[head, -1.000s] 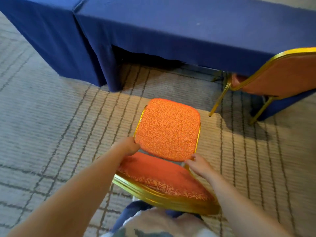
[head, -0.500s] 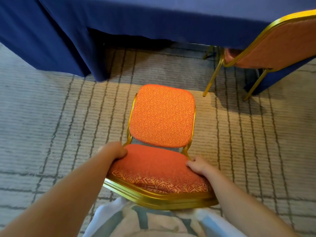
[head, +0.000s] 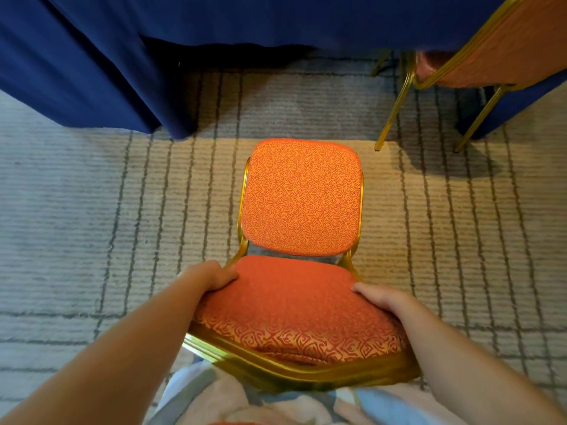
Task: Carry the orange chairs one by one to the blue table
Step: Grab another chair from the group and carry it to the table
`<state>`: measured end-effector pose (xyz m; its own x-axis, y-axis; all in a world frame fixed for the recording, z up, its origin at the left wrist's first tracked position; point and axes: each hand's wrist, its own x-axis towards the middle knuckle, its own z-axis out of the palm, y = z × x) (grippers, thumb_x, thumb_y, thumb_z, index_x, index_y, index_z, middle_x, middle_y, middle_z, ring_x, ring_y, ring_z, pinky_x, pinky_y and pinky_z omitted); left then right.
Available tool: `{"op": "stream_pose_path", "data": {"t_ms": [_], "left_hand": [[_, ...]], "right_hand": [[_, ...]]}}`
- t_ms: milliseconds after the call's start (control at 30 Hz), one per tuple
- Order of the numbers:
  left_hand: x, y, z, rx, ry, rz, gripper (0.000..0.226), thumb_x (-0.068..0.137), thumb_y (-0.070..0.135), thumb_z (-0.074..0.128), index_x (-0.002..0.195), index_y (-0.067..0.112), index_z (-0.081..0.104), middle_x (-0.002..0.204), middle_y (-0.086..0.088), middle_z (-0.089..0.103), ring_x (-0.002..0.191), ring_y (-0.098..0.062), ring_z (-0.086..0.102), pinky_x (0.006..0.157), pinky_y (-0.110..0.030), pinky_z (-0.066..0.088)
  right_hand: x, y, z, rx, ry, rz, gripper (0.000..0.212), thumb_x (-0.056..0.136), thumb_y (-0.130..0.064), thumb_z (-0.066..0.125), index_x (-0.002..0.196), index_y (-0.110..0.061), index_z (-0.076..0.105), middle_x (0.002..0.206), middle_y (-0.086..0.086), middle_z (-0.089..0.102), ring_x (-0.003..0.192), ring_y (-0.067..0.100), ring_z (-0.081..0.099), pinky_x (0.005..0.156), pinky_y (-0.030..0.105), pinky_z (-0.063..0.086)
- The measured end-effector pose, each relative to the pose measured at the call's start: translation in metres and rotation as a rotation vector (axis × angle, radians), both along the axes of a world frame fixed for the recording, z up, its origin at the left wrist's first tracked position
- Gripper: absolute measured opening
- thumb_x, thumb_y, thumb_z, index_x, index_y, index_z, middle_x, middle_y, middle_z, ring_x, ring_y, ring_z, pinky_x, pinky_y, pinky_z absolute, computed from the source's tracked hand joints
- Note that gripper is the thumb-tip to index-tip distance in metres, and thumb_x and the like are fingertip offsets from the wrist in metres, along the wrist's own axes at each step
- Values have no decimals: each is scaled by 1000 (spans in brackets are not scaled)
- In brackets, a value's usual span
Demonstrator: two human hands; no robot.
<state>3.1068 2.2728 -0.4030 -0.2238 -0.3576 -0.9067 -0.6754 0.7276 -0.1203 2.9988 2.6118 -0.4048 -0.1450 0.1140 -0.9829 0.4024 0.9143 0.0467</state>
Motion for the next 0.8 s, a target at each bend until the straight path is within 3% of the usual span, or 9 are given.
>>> {"op": "stream_pose_path", "data": {"t_ms": [167, 300, 500, 567, 667, 700, 800], "left_hand": [[-10, 0, -9, 90, -10, 8, 79, 90, 61, 46, 146, 7, 37, 149, -16, 41, 135, -34, 42, 111, -44, 35], [-18, 1, -1, 158, -124, 27, 73, 98, 59, 32, 147, 6, 36, 150, -15, 40, 136, -32, 41, 109, -41, 32], [-34, -5, 16, 212, -125, -1, 69, 99, 57, 26, 145, 6, 41, 148, -14, 43, 132, -30, 45, 110, -40, 33], [-44, -8, 21, 245, -140, 15, 67, 100, 54, 25, 143, 5, 42, 144, -14, 48, 123, -28, 53, 105, -37, 37], [-64, -15, 31, 274, -139, 30, 60, 102, 49, 25, 138, 5, 46, 138, -15, 53, 88, -21, 60, 91, -30, 41], [-71, -17, 35, 276, -130, 25, 59, 102, 49, 25, 137, 5, 46, 138, -15, 52, 88, -21, 60, 90, -29, 41], [-97, -19, 39, 253, -105, -15, 67, 101, 54, 25, 143, 5, 42, 144, -13, 48, 122, -27, 54, 102, -33, 39]], "right_hand": [[0, -15, 12, 10, 20, 81, 55, 101, -47, 32, 142, -14, 49, 145, 13, 49, 129, 30, 49, 94, 31, 35], [1, -17, 17, 12, 19, 94, 56, 102, -48, 30, 141, -13, 50, 142, 13, 51, 127, 30, 50, 92, 30, 36], [-14, -21, 35, -17, 46, 139, 52, 104, -43, 30, 141, -12, 48, 147, 11, 48, 133, 28, 47, 101, 28, 37], [-22, -25, 47, -17, 48, 167, 54, 105, -44, 28, 145, -11, 43, 150, 8, 43, 138, 27, 41, 105, 27, 34], [-40, -29, 58, -15, 37, 209, 57, 104, -48, 27, 148, -13, 38, 154, 8, 38, 139, 25, 40, 106, 27, 33], [-47, -30, 60, -18, 49, 211, 56, 105, -48, 27, 147, -13, 39, 153, 9, 41, 138, 25, 42, 105, 27, 34], [-76, -31, 70, -18, 80, 216, 55, 105, -47, 27, 147, -13, 41, 151, 10, 43, 136, 26, 45, 103, 26, 36]]}}
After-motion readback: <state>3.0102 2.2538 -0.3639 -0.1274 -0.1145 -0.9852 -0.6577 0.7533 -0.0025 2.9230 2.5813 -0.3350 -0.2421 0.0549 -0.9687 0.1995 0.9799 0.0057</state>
